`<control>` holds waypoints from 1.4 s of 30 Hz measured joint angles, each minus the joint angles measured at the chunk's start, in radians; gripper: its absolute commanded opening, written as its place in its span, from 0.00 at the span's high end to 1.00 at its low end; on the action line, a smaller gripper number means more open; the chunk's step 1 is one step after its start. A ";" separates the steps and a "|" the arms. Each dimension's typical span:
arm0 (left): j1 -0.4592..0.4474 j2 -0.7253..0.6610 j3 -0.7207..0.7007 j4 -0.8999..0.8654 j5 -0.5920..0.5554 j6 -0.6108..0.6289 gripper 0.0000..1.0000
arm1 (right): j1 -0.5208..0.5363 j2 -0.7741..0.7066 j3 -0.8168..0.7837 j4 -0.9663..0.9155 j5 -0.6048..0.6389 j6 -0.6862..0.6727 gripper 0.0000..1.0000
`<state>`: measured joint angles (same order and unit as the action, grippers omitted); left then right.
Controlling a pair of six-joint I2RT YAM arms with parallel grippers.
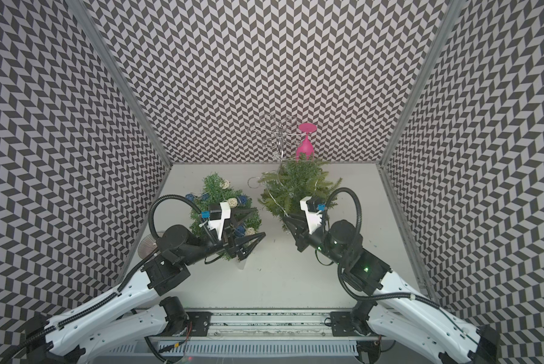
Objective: Wrap string light around the christmas tree
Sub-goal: Wrap the light string around the Christmas tree.
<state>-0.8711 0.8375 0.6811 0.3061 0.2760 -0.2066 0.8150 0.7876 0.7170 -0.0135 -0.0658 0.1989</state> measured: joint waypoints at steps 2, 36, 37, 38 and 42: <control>0.000 0.005 0.000 0.002 -0.005 0.000 0.09 | 0.000 0.004 0.001 0.002 -0.021 0.000 0.89; 0.000 0.043 0.014 0.023 -0.050 -0.006 0.01 | 0.026 -0.077 -0.047 -0.008 0.069 0.038 0.10; 0.000 0.040 0.026 0.011 -0.047 -0.006 0.01 | 0.026 -0.093 -0.043 -0.013 0.076 0.039 0.07; 0.000 0.037 0.040 0.005 -0.044 -0.007 0.01 | 0.026 -0.104 -0.036 -0.018 0.082 0.042 0.05; -0.002 0.015 0.117 -0.033 -0.047 -0.008 0.01 | 0.026 -0.115 0.028 -0.047 0.126 0.050 0.02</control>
<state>-0.8730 0.8524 0.7986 0.2733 0.2287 -0.2150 0.8413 0.6724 0.7452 -0.0608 0.0597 0.2489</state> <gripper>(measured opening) 0.992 0.977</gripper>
